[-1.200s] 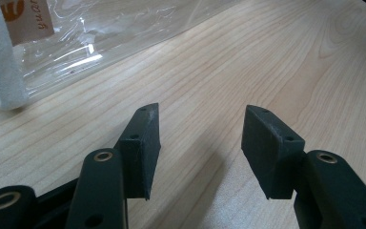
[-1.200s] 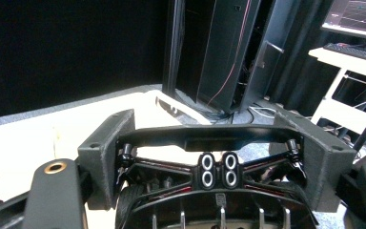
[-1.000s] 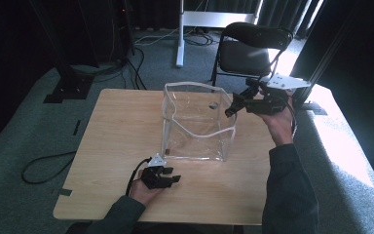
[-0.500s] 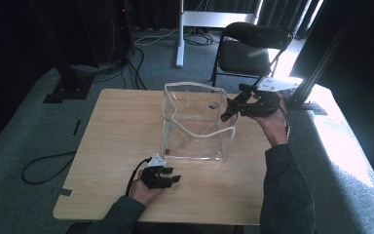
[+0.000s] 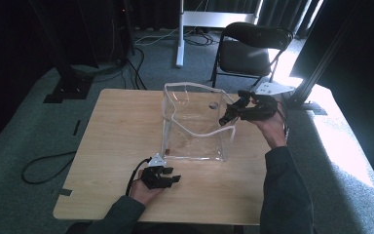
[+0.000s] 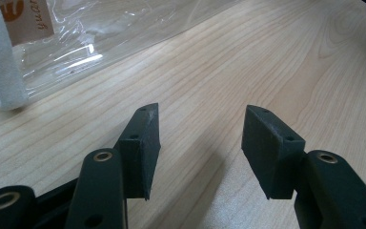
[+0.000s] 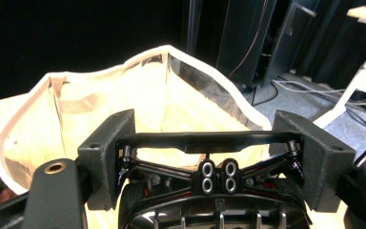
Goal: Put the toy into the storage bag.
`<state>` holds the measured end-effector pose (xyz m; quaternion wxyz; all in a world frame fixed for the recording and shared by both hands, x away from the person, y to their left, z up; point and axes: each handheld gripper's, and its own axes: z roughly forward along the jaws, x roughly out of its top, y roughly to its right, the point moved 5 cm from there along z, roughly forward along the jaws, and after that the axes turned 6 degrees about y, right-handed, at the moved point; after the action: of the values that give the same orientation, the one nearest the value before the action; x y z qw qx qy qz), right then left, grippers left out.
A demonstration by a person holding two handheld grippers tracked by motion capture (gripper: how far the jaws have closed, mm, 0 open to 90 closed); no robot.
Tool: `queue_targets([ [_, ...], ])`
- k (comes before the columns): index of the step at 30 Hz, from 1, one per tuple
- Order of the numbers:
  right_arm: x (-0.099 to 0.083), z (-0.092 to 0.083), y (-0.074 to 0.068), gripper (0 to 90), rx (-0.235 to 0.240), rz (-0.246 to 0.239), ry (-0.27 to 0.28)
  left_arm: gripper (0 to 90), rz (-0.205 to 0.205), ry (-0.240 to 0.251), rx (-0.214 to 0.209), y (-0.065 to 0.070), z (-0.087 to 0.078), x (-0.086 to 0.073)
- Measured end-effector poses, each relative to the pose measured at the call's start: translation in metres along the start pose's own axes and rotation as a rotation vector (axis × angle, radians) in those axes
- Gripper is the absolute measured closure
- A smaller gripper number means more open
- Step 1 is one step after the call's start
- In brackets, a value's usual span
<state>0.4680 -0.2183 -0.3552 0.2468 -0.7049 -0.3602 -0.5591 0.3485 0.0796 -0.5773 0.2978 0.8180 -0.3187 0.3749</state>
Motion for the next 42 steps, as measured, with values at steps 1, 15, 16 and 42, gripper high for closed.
queue_targets([
  [1, -0.002, 0.001, 0.000, 24.5, 0.003, 0.000, -0.006, 48.0, 0.001, 0.000, 0.000, 0.000, 0.000, 0.000],
  [15, -0.023, 0.009, 0.005, 24.5, 0.014, 0.012, -0.064, 48.0, 0.003, -0.003, -0.001, 0.000, 0.000, 0.000],
  [16, -0.025, 0.010, 0.005, 24.5, 0.013, 0.013, -0.069, 48.0, 0.002, -0.003, -0.002, 0.000, 0.000, 0.000],
  [42, -0.044, 0.027, 0.006, 24.2, 0.002, 0.003, -0.163, 47.8, -0.005, -0.001, -0.003, 0.000, 0.000, 0.000],
])
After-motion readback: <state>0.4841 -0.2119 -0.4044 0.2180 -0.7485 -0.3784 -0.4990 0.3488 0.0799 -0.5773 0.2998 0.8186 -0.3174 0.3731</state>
